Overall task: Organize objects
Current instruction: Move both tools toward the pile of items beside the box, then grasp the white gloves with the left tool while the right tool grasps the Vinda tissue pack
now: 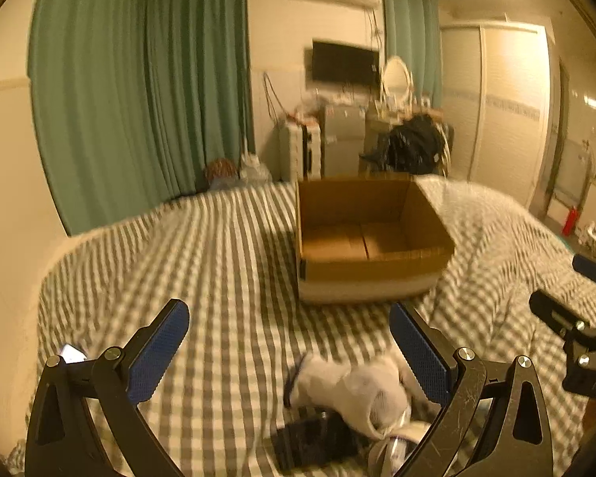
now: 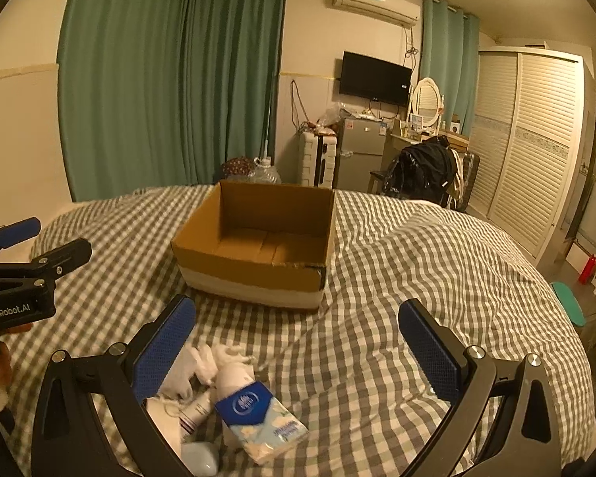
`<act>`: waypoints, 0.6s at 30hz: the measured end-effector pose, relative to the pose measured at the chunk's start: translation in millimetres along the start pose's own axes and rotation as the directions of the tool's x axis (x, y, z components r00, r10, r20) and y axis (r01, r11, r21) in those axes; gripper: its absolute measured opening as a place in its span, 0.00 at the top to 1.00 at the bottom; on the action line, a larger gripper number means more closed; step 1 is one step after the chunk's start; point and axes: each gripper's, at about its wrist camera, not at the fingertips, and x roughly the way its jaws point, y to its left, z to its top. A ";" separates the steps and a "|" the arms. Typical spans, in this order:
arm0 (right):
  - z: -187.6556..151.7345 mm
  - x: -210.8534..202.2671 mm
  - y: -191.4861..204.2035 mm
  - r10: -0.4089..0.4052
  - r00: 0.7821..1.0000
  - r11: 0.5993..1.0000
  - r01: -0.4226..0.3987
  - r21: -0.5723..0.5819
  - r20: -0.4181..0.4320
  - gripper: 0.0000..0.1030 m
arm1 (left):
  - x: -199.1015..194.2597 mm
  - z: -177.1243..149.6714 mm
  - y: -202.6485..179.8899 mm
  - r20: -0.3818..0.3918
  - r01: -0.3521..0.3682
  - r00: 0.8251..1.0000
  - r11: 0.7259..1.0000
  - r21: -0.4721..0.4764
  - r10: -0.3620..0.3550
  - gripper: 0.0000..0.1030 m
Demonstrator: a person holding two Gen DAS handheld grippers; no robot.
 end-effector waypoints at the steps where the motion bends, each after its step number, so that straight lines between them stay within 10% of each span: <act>1: -3.6 3.7 -1.0 -0.001 1.000 1.000 0.001 -0.002 -0.014 0.00 | 5.4 -4.4 -0.6 -0.028 0.012 1.000 1.000 -0.001 -0.012 0.00; 18: -74.8 82.3 19.3 0.081 0.917 0.980 -0.144 -0.135 -0.391 0.06 | 69.1 -54.3 -37.8 -0.301 0.160 0.945 0.984 0.082 -0.129 0.00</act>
